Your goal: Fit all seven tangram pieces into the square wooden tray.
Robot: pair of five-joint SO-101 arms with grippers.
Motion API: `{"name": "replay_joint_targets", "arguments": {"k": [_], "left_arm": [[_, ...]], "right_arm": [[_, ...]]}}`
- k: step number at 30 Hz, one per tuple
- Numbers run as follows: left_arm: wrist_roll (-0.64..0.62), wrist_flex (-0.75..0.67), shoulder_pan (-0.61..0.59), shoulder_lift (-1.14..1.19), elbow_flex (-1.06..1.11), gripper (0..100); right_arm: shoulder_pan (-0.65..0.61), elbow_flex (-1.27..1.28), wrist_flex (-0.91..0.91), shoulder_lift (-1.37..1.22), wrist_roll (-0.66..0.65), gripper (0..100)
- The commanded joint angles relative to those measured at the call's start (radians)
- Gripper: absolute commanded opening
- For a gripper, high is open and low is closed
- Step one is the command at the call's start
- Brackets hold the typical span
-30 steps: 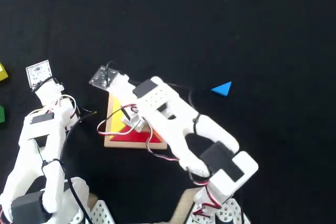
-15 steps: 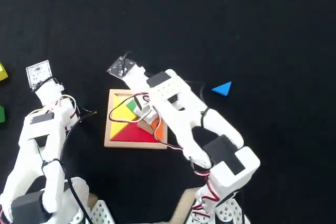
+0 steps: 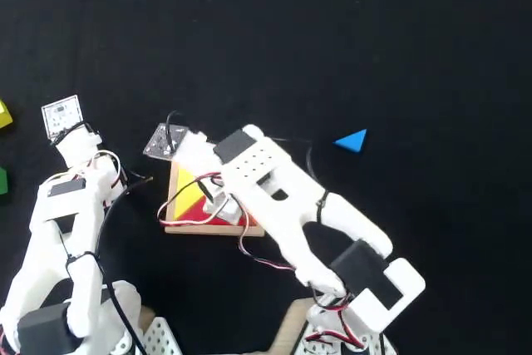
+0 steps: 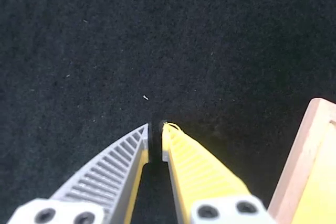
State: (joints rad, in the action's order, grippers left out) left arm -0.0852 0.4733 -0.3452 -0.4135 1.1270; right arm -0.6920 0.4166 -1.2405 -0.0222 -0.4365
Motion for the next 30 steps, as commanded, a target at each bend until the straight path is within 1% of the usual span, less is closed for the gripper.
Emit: {"name": "replay_joint_targets", "arguments": {"k": [1,5,12,23,27,30], "left_arm": [[0.006,-0.015,0.002,-0.02,-0.012,6],[0.006,-0.015,0.002,-0.021,-0.01,6],[0.006,-0.015,0.002,-0.021,-0.01,6],[0.006,-0.015,0.002,-0.021,-0.013,6],[0.006,-0.015,0.002,-0.021,-0.013,6],[0.006,-0.015,0.002,-0.021,-0.013,6]], "right_arm": [[-0.006,-0.007,0.054,-0.024,-0.011,1.1],[0.003,-0.03,0.121,-0.097,-0.011,1.1],[0.035,-0.116,0.118,-0.17,-0.011,1.1],[0.051,-0.197,0.12,-0.17,-0.011,1.1],[0.052,-0.216,0.072,-0.159,-0.011,1.1],[0.098,-0.236,0.02,-0.09,-0.011,1.1]]}}
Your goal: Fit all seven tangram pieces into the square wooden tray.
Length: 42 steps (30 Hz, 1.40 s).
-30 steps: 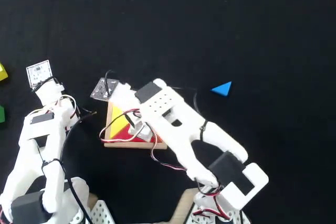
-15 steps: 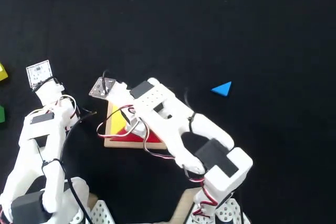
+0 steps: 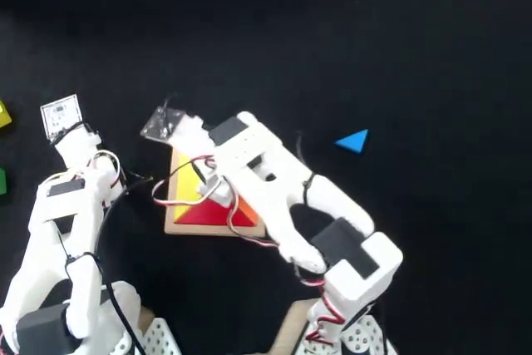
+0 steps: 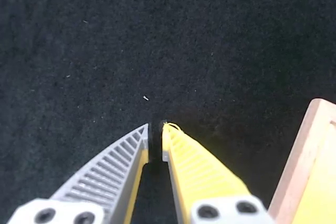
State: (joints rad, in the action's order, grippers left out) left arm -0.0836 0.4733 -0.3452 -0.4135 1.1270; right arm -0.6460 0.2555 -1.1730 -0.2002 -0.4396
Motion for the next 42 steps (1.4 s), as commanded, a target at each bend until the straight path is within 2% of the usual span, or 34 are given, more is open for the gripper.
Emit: {"name": "replay_joint_targets", "arguments": {"k": [1,17,22,25,30,35,39,42], "left_arm": [[0.005,-0.015,0.002,-0.02,-0.013,6],[0.005,-0.012,0.002,-0.023,-0.016,6],[0.005,-0.009,-0.004,-0.031,-0.015,6],[0.005,-0.008,-0.002,-0.031,-0.01,6],[0.0,-0.008,0.001,-0.031,-0.008,6],[-0.002,-0.008,0.002,-0.031,-0.007,6],[-0.002,-0.008,0.002,-0.028,-0.007,6],[0.006,-0.008,0.013,-0.025,-0.007,6]], "right_arm": [[0.081,-0.073,-0.054,0.122,-0.008,1.1],[0.52,0.203,-0.048,0.578,-0.015,1.1],[0.727,0.361,0.1,0.659,-0.018,1.1],[0.819,0.418,0.196,0.654,-0.089,1.1],[0.878,0.394,0.203,0.587,-0.183,1.1],[0.904,0.272,0.189,0.455,-0.19,2.3],[0.862,0.117,0.089,0.308,-0.192,15.6],[0.798,0.022,0.003,0.214,-0.296,22.0]]}}
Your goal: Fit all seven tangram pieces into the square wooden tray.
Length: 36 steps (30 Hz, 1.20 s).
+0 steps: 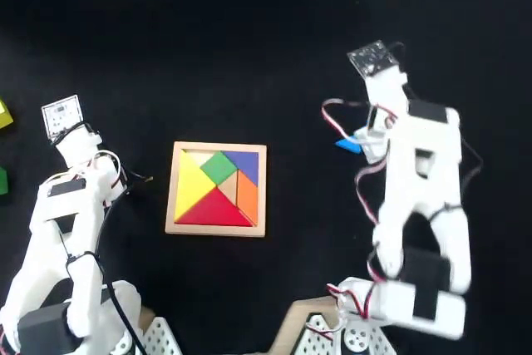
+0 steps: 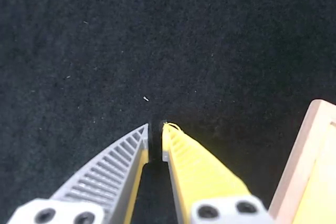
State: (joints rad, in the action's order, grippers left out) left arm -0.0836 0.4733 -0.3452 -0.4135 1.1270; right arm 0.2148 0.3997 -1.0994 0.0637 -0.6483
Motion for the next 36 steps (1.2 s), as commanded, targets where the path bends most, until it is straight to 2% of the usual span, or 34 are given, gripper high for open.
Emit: {"name": "replay_joint_targets", "arguments": {"k": [1,4,6,9,12,23,28,31,36], "left_arm": [[0.006,-0.006,0.021,-0.023,-0.007,6],[0.008,0.026,0.028,-0.023,-0.018,6],[0.008,0.04,0.028,-0.021,-0.03,6],[0.008,0.04,0.028,-0.02,-0.035,6],[0.008,0.037,0.028,-0.02,-0.035,6],[0.008,0.032,0.028,-0.02,-0.035,6],[0.008,0.032,0.028,-0.02,-0.033,6],[0.008,0.032,0.028,-0.02,-0.033,6],[0.008,-0.006,0.028,-0.02,-0.021,6]], "right_arm": [[-0.087,-0.139,-0.083,-0.074,-0.14,21.7],[-0.133,-0.188,-0.083,-0.148,-0.221,21.1],[-0.138,-0.239,-0.081,-0.199,-0.181,21.3],[-0.129,-0.334,-0.106,-0.277,-0.052,21.5],[-0.114,-0.409,-0.115,-0.349,-0.008,26.0],[-0.101,-0.644,-0.114,-0.561,0.0,23.7],[-0.034,-0.782,-0.121,-0.694,-0.002,21.0],[0.005,-0.819,-0.147,-0.746,-0.02,21.0],[0.04,-0.823,-0.276,-0.762,-0.206,20.6]]}}
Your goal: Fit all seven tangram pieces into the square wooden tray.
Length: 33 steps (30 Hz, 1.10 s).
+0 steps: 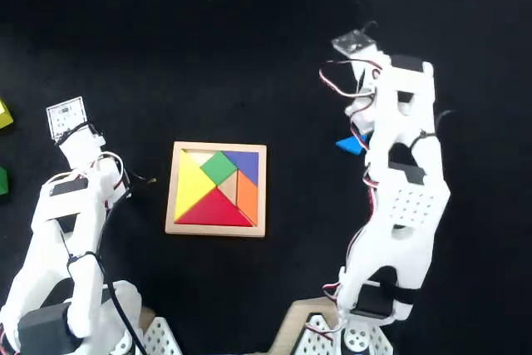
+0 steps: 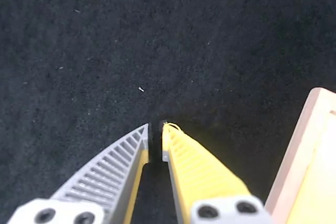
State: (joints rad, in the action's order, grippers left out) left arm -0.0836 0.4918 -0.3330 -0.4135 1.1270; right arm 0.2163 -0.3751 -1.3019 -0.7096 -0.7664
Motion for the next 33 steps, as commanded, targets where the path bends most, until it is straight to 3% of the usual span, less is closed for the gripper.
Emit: {"name": "replay_joint_targets", "arguments": {"k": [1,10,14,22,28,33], "left_arm": [[0.008,-0.028,0.016,-0.02,-0.018,6],[0.008,-0.028,0.016,-0.02,-0.018,6],[0.008,-0.028,0.016,-0.02,-0.018,6],[0.008,-0.028,0.016,-0.02,-0.019,6],[0.008,-0.028,0.016,-0.02,-0.019,6],[0.008,-0.025,0.016,-0.02,-0.019,6]], "right_arm": [[0.046,-0.05,-0.098,0.012,-0.117,20.6],[0.061,-0.042,-0.373,0.036,-0.394,20.5],[0.06,-0.038,-0.423,0.139,-0.411,20.5],[-0.012,0.278,-0.411,0.481,-0.229,20.7],[-0.097,0.668,-0.14,0.73,0.026,20.9],[-0.173,0.842,0.064,0.792,0.19,21.0]]}}
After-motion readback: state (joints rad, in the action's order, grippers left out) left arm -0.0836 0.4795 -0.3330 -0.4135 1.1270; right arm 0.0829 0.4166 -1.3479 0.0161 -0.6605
